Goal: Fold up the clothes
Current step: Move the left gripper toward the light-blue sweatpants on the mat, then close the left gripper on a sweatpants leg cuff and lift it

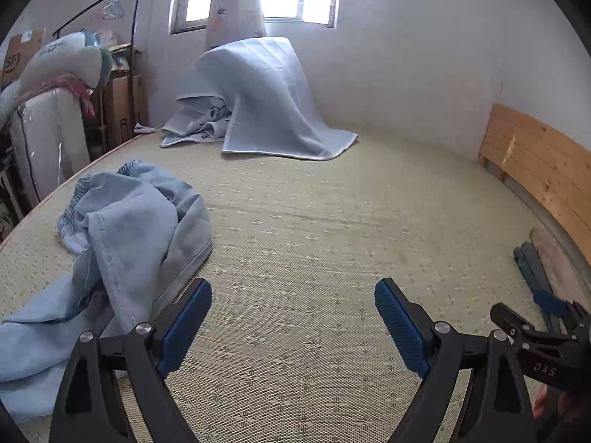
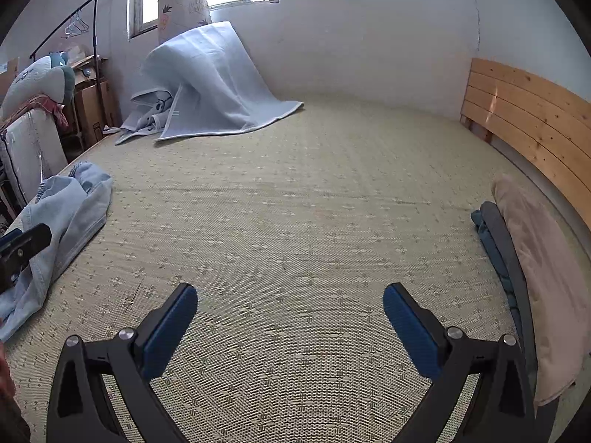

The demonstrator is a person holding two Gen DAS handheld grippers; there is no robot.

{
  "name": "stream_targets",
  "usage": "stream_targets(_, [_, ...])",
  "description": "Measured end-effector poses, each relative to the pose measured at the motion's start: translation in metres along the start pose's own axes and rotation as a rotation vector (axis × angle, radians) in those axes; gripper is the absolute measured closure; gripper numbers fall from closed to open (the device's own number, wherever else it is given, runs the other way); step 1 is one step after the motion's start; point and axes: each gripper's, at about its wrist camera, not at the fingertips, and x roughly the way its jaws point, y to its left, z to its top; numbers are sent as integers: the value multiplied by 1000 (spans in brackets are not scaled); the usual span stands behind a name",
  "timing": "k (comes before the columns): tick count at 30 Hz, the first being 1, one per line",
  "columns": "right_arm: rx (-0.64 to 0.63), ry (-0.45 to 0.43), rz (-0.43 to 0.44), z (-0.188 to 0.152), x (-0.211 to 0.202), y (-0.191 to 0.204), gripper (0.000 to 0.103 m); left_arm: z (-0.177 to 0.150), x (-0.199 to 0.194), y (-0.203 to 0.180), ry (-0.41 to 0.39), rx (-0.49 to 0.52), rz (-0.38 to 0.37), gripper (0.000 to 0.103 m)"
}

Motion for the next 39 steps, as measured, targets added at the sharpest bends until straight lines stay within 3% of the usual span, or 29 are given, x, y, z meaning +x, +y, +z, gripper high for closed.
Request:
stream_targets(11, [-41, -79, 72, -15, -31, -30, 0, 15, -9, 45, -21, -110, 24, 10])
stream_targets(20, [-75, -144, 130, -26, -57, -54, 0, 21, -8, 109, -24, -216, 89, 11])
stream_targets(24, [-120, -167, 115, -13, -71, -25, 0, 26, -2, 147, -23, -289, 107, 11])
stream_targets(29, [-114, -43, 109, -11, -57, -11, 0, 33, 11, 190, -31, -389, 92, 11])
stream_targets(32, [-85, -24, 120, -12, -56, -8, 0, 34, 31, 210, -5, -452, 52, 17])
stream_targets(37, [-64, -18, 135, -15, -50, -8, 0, 32, 64, 233, 63, -539, 15, 37])
stream_targets(39, [-66, -16, 129, -16, -49, -6, 0, 32, 73, 236, 75, -538, 22, 37])
